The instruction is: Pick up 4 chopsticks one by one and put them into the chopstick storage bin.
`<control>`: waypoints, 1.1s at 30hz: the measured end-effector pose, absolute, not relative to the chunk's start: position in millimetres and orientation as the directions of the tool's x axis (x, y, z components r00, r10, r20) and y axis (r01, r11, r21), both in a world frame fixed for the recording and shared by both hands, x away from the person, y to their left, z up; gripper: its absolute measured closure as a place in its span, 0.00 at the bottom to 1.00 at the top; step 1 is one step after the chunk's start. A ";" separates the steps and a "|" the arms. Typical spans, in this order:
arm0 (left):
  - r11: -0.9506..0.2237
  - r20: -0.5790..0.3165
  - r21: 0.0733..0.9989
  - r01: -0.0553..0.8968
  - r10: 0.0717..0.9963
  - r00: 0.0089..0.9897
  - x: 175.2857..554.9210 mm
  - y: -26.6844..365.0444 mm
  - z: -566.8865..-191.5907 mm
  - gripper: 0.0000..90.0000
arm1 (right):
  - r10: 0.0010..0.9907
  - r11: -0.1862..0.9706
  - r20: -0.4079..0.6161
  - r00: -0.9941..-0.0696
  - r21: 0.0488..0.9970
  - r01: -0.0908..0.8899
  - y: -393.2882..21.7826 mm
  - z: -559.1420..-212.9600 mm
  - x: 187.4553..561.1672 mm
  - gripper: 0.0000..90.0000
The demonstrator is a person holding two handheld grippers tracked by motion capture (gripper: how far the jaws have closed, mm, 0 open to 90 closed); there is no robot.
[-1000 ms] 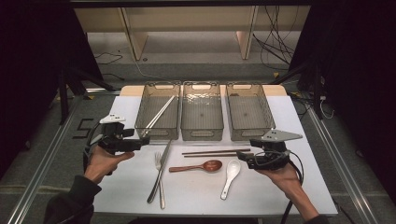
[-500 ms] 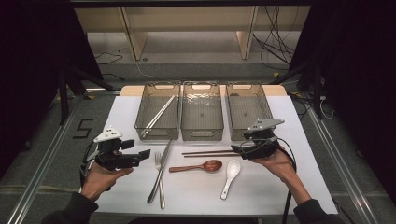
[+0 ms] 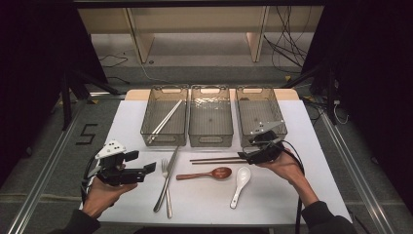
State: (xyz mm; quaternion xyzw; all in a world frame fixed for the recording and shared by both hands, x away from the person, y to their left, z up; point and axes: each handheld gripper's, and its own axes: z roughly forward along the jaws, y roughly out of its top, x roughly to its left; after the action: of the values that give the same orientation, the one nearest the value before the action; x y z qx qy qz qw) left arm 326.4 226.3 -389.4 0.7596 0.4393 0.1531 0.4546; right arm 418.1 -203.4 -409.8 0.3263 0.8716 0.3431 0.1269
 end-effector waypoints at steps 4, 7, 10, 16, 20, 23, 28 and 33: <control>-0.219 -0.147 0.825 0.522 0.808 0.571 321.6 224.7 -391.4 0.22 | 0.642 0.581 -0.005 -0.766 0.655 0.483 -201.5 -410.9 421.8 0.39; -0.225 -0.136 0.827 0.515 0.808 0.573 318.3 223.3 -392.6 0.22 | 0.633 0.603 -0.014 -0.774 0.636 0.482 -199.4 -411.9 424.8 0.41; -0.229 -0.133 0.826 0.515 0.808 0.574 315.1 222.9 -393.6 0.22 | 0.628 0.617 -0.014 -0.778 0.618 0.487 -196.9 -413.0 428.4 0.43; -0.247 -0.121 0.825 0.508 0.801 0.586 309.8 220.7 -396.7 0.22 | 0.597 0.674 -0.028 -0.802 0.560 0.482 -189.3 -419.9 436.4 0.49; -0.248 -0.123 0.832 0.496 0.790 0.601 306.9 221.3 -396.4 0.22 | 0.575 0.710 -0.024 -0.818 0.510 0.485 -183.5 -427.0 439.0 0.51; -0.237 -0.132 0.839 0.490 0.785 0.605 305.5 221.2 -396.3 0.21 | 0.559 0.733 -0.028 -0.829 0.484 0.478 -182.4 -432.1 441.5 0.55; -0.238 -0.140 0.837 0.494 0.777 0.613 304.8 219.4 -397.1 0.21 | 0.547 0.759 -0.029 -0.837 0.439 0.481 -180.9 -438.6 446.8 0.60; -0.250 -0.136 0.832 0.495 0.774 0.619 304.9 216.9 -398.5 0.21 | 0.538 0.781 -0.038 -0.842 0.398 0.481 -178.3 -443.2 450.8 0.64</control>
State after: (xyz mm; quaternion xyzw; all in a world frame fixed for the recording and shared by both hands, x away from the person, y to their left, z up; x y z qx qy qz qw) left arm 304.9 216.9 -398.5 0.7755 0.4090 0.1529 0.4560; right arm 450.8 -178.3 -443.2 0.2709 0.9407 0.1902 0.0749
